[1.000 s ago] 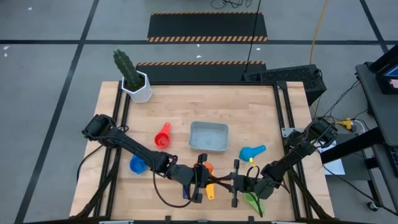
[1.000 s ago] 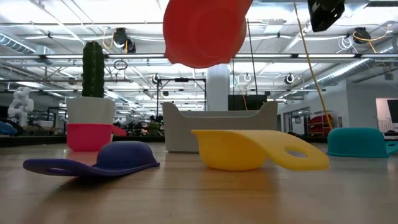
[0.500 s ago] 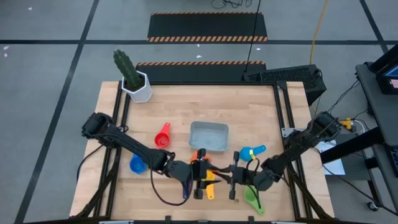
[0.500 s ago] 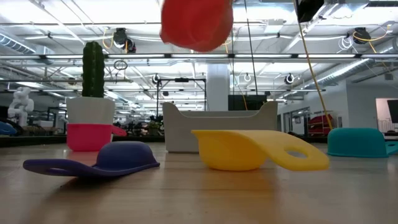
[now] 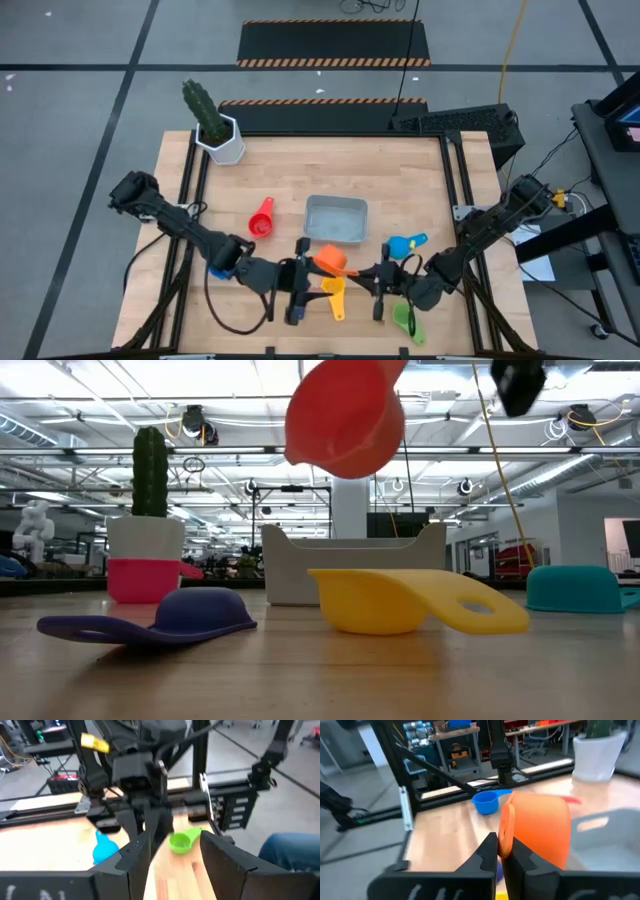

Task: Nest measuring cups in basket
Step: Put the orange measuring cup into the bin

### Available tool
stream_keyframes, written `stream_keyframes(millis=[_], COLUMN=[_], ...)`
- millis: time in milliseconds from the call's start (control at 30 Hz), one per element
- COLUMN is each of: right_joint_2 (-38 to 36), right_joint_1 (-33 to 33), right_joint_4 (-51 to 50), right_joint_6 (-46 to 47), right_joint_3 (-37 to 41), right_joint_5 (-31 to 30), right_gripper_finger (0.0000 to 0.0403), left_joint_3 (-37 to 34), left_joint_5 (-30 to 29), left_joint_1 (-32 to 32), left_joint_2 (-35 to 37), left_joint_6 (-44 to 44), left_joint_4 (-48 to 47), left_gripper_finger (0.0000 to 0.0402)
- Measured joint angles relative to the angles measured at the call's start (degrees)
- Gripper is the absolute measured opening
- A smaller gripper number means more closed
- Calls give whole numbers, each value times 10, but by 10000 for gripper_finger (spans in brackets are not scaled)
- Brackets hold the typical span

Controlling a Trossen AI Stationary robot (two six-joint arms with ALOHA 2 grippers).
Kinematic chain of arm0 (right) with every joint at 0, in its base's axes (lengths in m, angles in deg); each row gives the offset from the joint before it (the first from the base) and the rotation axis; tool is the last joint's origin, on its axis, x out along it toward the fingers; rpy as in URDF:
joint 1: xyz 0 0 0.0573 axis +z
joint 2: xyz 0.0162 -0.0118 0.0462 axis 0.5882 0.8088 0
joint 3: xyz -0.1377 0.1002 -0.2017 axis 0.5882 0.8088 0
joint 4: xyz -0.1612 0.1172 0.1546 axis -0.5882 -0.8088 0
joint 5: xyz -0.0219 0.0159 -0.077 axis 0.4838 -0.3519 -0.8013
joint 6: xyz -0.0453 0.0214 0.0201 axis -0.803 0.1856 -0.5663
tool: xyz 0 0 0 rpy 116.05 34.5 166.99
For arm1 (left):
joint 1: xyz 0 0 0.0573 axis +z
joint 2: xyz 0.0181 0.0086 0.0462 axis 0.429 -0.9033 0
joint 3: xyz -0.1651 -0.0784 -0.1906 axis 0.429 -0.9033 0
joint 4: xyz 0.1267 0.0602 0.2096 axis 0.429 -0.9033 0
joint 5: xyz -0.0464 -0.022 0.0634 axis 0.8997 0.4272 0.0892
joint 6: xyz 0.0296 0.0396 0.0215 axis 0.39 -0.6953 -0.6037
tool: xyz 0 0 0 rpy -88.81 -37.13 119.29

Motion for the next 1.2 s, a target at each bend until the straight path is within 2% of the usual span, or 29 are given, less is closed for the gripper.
stream_keyframes(millis=[233,433,667,800,967,1200], right_joint_2=[0,0,0,0,0,0], right_joint_1=[44,82,124,124,88,32], right_joint_4=[0,-10,-1,23,49,104], right_joint_6=[86,142,135,103,57,-17], right_joint_3=[0,0,0,0,0,0], right_joint_5=[-26,-38,-136,-168,-169,-113], right_gripper_finger=[0,0,0,0,1,3], left_joint_3=[0,0,0,0,0,0], left_joint_5=[-1,-1,-4,-45,-125,-199], left_joint_1=[-18,-60,-122,-146,-162,-167], left_joint_2=[0,0,0,0,0,-2], left_joint_6=[8,19,-9,-18,-57,-105], left_joint_4=[-13,9,28,29,24,-13], left_gripper_finger=[153,152,152,152,152,152])
